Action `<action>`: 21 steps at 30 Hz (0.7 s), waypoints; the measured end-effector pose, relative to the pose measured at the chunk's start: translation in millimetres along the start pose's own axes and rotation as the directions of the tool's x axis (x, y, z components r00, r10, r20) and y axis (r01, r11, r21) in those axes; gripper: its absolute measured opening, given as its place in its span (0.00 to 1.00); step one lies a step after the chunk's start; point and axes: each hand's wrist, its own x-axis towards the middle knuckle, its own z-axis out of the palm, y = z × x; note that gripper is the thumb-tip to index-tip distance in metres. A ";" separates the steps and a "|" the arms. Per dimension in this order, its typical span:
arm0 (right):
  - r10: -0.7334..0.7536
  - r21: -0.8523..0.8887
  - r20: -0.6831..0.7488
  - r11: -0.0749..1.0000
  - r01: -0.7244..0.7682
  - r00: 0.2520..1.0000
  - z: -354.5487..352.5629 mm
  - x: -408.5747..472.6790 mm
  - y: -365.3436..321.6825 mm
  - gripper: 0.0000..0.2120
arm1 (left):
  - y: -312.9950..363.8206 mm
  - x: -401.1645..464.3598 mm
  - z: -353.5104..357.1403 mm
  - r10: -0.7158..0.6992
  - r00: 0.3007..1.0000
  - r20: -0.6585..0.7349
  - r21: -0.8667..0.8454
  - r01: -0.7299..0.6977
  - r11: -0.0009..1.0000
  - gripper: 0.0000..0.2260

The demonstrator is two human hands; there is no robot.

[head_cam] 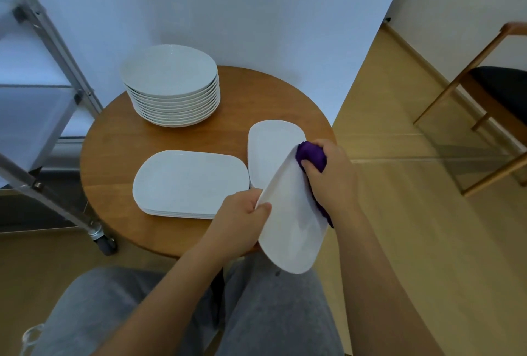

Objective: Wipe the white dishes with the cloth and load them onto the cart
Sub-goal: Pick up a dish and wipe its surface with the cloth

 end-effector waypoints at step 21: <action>0.381 0.213 -0.071 0.908 -0.359 0.922 -5.3 -3.8 21.1 0.11 | -12.7 57.9 11.5 -0.313 0.899 -0.306 -0.091 0.300 0.950 0.09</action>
